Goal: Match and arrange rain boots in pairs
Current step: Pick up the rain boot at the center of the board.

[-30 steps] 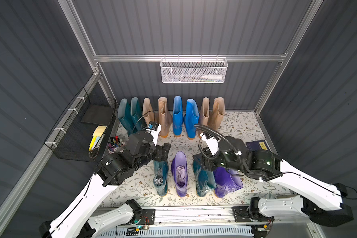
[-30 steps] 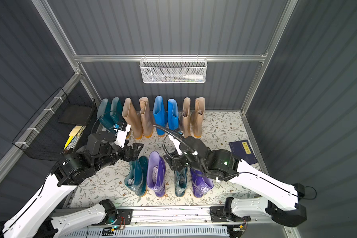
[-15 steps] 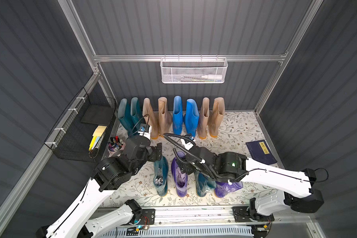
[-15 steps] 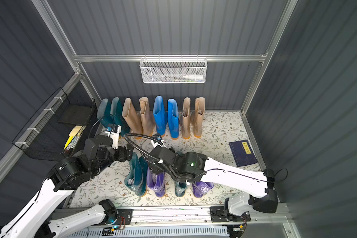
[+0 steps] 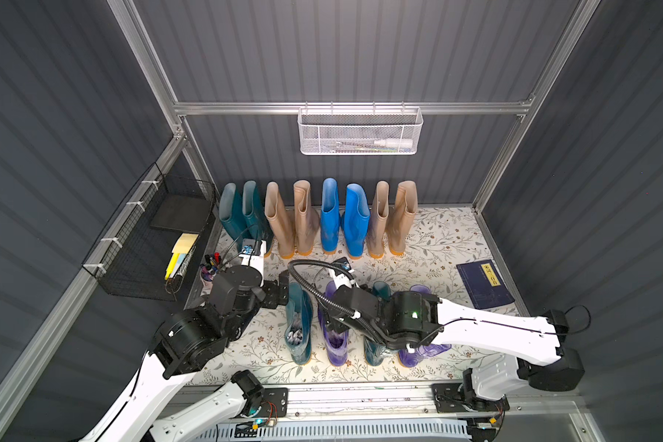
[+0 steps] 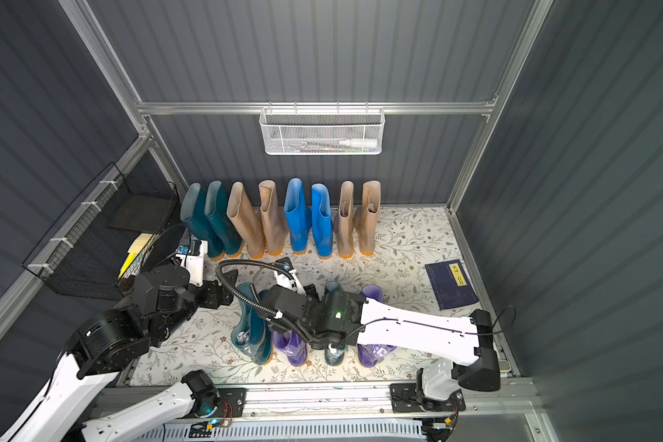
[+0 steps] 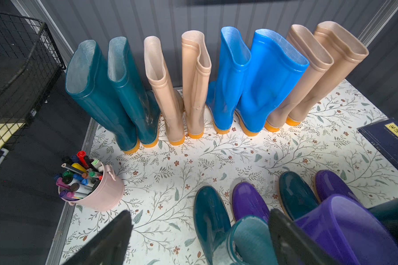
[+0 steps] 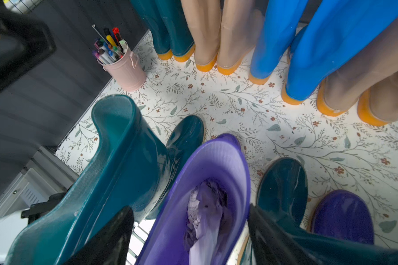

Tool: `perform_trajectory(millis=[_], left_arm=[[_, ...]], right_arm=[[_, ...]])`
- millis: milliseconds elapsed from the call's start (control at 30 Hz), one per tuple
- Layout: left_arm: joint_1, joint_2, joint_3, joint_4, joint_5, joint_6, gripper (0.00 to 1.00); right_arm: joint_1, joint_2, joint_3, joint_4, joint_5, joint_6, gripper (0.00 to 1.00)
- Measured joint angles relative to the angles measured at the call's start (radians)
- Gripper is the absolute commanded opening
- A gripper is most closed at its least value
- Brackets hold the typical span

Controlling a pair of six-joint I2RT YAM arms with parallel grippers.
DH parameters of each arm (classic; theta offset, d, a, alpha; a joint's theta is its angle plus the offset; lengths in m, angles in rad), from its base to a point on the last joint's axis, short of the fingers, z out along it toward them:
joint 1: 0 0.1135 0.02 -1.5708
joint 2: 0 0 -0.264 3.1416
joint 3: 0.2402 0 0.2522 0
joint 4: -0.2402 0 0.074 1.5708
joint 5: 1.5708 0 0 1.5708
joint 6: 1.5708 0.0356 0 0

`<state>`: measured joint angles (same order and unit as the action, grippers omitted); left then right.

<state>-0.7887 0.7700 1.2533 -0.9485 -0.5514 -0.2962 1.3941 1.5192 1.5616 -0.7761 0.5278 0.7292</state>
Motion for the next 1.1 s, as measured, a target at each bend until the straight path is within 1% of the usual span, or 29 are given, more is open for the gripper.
perform_trajectory(millis=[200,367,567,600,700,833,900,1000,1100], left_arm=[[0.000,-0.041,-0.005,-0.003,0.000,0.000,0.95],[0.000,-0.042,-0.006,-0.002,0.000,0.000,0.95],[0.000,-0.040,-0.015,-0.002,0.000,0.000,0.95],[0.000,-0.040,-0.016,-0.002,0.000,0.000,0.95],[0.000,-0.039,-0.020,-0.001,0.001,0.000,0.95],[0.000,-0.040,-0.021,-0.002,0.001,0.000,0.94],[0.000,-0.042,-0.021,-0.002,0.001,0.000,0.94],[0.000,-0.047,-0.021,-0.001,0.001,0.000,0.94],[0.000,-0.051,-0.022,-0.001,0.001,0.000,0.94]], right_arm=[[0.032,0.028,0.022,-0.043,0.000,0.047,0.81],[0.040,0.045,0.023,-0.071,0.003,0.080,0.79],[0.040,0.045,0.011,-0.081,0.004,0.109,0.73],[0.040,0.045,0.006,-0.082,0.003,0.111,0.71],[0.033,0.045,-0.017,-0.077,-0.008,0.119,0.59],[0.018,0.045,-0.039,-0.063,-0.029,0.114,0.40],[0.014,0.045,-0.039,-0.062,-0.035,0.113,0.33],[0.008,0.045,-0.039,-0.063,-0.043,0.095,0.20],[0.007,0.045,-0.039,-0.055,-0.057,0.084,0.09]])
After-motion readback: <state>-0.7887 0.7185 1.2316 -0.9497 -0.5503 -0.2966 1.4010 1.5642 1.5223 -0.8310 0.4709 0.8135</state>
